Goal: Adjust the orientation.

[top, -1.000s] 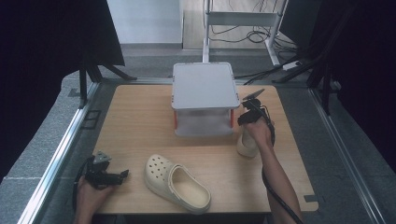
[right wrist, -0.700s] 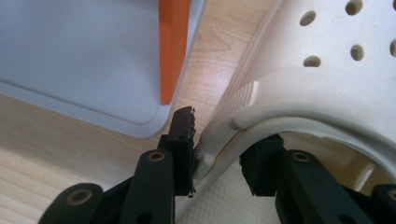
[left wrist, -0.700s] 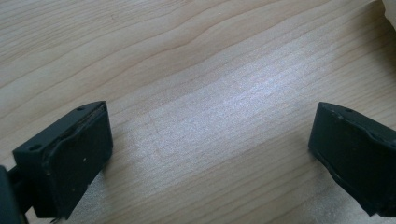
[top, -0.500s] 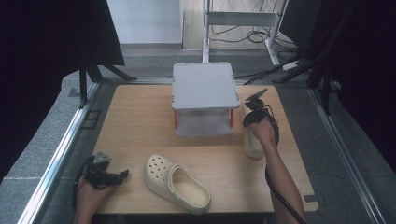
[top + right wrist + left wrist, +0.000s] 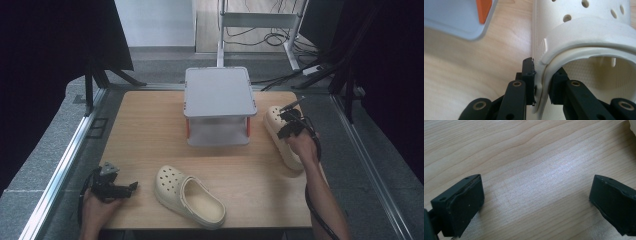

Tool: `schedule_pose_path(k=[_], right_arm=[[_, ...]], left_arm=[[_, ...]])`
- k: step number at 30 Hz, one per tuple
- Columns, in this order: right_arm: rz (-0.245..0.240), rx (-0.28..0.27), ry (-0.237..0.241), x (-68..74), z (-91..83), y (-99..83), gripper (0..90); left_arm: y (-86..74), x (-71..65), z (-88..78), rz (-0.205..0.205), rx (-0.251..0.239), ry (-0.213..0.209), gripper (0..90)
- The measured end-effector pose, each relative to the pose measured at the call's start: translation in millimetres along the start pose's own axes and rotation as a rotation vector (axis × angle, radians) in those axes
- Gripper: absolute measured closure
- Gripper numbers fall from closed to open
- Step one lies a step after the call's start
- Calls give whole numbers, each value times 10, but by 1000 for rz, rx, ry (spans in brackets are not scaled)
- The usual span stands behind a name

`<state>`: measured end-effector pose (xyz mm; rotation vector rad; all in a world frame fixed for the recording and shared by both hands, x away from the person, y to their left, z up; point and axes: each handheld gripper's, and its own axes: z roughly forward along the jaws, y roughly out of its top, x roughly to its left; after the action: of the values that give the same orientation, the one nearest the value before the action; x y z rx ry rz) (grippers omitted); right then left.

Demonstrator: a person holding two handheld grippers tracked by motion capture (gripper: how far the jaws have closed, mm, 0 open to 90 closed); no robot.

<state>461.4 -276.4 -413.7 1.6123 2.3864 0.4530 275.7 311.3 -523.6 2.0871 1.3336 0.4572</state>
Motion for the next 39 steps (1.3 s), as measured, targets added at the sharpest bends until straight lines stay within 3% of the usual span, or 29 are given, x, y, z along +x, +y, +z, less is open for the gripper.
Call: schedule_pose_path(k=[7,15,28,39], right_arm=[[-90,3,7,10,-288,-243,779],[-206,7,42,286,-485,-450,778],[-412,5,113,1092,-584,-523,776],[-544,34,198,1839,-438,-384,777]], left_arm=[[4,-1,4,0,0,1,0],[6,-3,4,-1,2,4,0],[7,-1,5,1,2,3,0],[6,-3,6,-1,0,3,0]])
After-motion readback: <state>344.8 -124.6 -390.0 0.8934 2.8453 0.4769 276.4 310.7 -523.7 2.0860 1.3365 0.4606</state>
